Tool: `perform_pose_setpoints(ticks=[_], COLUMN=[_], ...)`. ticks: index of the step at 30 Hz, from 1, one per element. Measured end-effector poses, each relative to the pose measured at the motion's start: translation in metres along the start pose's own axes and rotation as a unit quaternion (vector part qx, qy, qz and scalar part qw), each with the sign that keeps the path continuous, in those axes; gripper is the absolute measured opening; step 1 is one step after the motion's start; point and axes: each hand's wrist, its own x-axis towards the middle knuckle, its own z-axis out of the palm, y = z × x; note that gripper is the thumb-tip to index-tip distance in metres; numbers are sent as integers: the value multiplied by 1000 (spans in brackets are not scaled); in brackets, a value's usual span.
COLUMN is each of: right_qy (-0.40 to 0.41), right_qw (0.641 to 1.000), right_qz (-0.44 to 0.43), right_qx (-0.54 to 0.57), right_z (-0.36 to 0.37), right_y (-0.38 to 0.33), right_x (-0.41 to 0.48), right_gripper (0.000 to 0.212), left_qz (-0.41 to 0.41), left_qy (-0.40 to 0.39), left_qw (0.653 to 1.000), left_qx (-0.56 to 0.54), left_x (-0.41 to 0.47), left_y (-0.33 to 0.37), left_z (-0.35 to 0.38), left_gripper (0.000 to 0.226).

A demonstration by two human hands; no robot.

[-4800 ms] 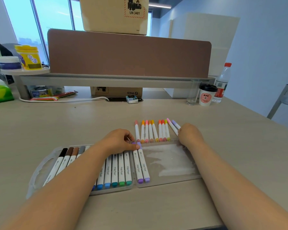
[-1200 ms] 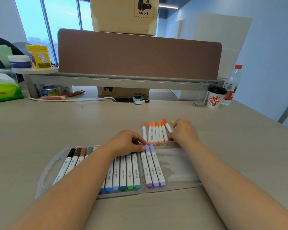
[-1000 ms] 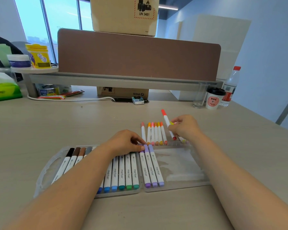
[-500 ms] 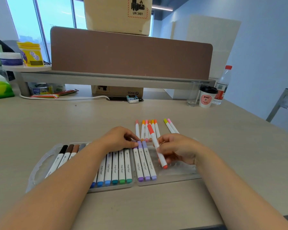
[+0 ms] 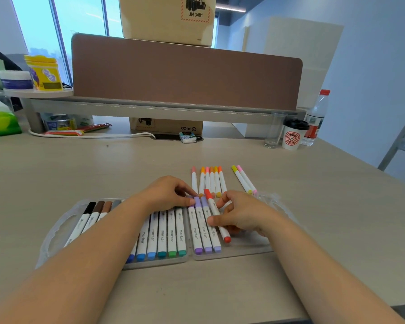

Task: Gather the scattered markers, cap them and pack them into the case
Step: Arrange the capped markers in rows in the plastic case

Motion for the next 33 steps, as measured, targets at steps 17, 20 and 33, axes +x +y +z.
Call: perform_pose_setpoints(ticks=[17,20,33], right_qy=[-36,-34,-58], right_qw=[993,990,993], right_qz=[-70,-80,-88], right_qx=[-94,-109,-43], right_z=[-4,-3,-9], right_y=[1,-1,7], right_x=[-4,-6,-2], right_gripper=[86,80,72], left_qz=[-2,-5,-9], left_qy=[-4,-4,-3], left_qw=[1000,1000,1000], left_qx=[-9,-11,-14], left_x=[-1,-2,-1], left_y=[1,1,1], left_z=[0,0,0], left_gripper=[20,22,24])
